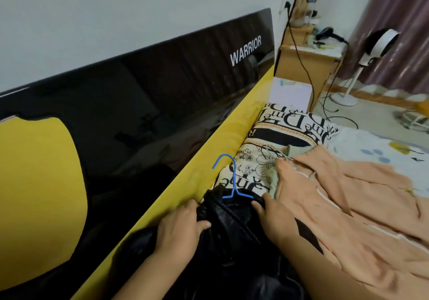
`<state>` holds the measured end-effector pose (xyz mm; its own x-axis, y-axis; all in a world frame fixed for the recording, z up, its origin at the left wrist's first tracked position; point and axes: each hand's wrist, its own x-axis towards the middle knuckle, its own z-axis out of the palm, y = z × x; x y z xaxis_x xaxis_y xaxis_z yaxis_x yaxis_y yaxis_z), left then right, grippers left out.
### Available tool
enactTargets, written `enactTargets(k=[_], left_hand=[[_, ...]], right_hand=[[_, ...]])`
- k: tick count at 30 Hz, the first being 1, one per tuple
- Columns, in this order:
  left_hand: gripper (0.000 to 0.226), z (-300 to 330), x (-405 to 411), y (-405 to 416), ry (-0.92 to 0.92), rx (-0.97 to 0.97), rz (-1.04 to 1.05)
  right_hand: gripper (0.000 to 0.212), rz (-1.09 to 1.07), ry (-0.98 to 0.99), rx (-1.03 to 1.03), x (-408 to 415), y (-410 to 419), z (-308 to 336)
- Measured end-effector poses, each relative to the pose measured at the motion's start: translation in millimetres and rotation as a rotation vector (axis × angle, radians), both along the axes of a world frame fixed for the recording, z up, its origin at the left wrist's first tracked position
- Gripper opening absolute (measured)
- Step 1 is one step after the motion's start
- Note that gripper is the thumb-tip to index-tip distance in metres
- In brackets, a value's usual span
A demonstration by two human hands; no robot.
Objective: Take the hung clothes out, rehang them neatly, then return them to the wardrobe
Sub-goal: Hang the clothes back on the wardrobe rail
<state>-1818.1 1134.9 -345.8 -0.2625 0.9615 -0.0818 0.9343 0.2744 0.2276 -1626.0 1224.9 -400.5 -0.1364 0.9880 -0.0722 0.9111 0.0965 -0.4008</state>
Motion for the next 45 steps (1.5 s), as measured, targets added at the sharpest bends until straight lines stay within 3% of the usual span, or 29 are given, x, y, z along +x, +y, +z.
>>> enactTargets(k=[11, 17, 26, 32, 35, 37, 42, 45], left_hand=[[0.06, 103.7, 15.4, -69.6, -0.207, 0.023, -0.147], [0.038, 169.2, 40.5, -123.5, -0.201, 0.185, -0.225], [0.041, 241.1, 92.5, -220.6, -0.161, 0.494, -0.168], [0.032, 271.2, 137.6, -296.3, -0.219, 0.626, -0.1], [0.033, 284.4, 158.5, -337.1, -0.191, 0.708, -0.059], [0.04, 294.9, 168.7, -363.0, -0.176, 0.742, -0.036], [0.036, 324.3, 186.9, -420.4, -0.236, 0.834, -0.002], [0.033, 339.7, 192.4, -451.0, -0.27, 0.832, -0.006]], right_hand=[[0.025, -0.061, 0.15, 0.199, 52.6, -101.8, 113.7], [0.025, -0.003, 0.163, 0.358, 79.6, -154.6, 185.3], [0.019, 0.104, 0.259, 0.468, 133.9, -236.5, 261.5], [0.028, 0.267, 0.325, 0.509, 184.3, -293.4, 295.3], [0.025, 0.357, 0.465, 0.483, 211.5, -321.0, 310.4], [0.034, 0.381, 0.519, 0.496, 227.9, -336.7, 320.6], [0.04, 0.427, 0.375, 0.578, 254.5, -367.5, 345.5], [0.042, 0.391, 0.397, 0.645, 258.1, -388.3, 361.6]])
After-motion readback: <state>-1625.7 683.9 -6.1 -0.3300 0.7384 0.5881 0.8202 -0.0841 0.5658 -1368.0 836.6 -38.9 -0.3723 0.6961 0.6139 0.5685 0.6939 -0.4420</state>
